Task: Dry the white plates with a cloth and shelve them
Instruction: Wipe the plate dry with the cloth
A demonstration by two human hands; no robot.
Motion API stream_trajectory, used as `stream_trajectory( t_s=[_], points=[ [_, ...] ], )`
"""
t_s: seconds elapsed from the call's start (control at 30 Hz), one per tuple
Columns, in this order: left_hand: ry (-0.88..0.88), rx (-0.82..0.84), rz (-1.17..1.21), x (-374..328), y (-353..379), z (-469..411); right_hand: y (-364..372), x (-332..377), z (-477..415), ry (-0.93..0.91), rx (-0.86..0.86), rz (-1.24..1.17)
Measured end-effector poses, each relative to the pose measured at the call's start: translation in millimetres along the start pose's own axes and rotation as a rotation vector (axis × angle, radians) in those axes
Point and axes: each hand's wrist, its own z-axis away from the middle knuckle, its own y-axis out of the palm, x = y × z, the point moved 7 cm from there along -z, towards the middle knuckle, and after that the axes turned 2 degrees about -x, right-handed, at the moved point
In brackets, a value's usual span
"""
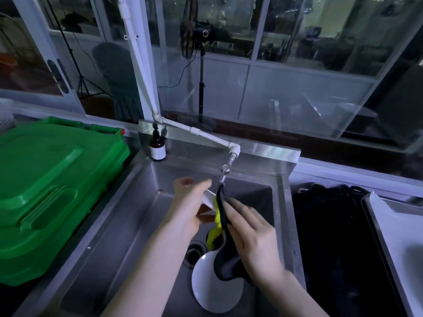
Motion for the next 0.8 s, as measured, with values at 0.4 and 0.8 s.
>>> stream_trajectory(
  t_s=[0.4, 0.8],
  points=[
    [0.204, 0.096, 0.212, -4.2, -12.5, 3.5, 10.6, 7.3, 0.2, -0.02, 0.152, 0.011],
    [0.434, 0.108, 0.118, -42.6, -23.8, 21.5, 12.8, 8.2, -21.4, 0.037, 0.197, 0.003]
  ],
)
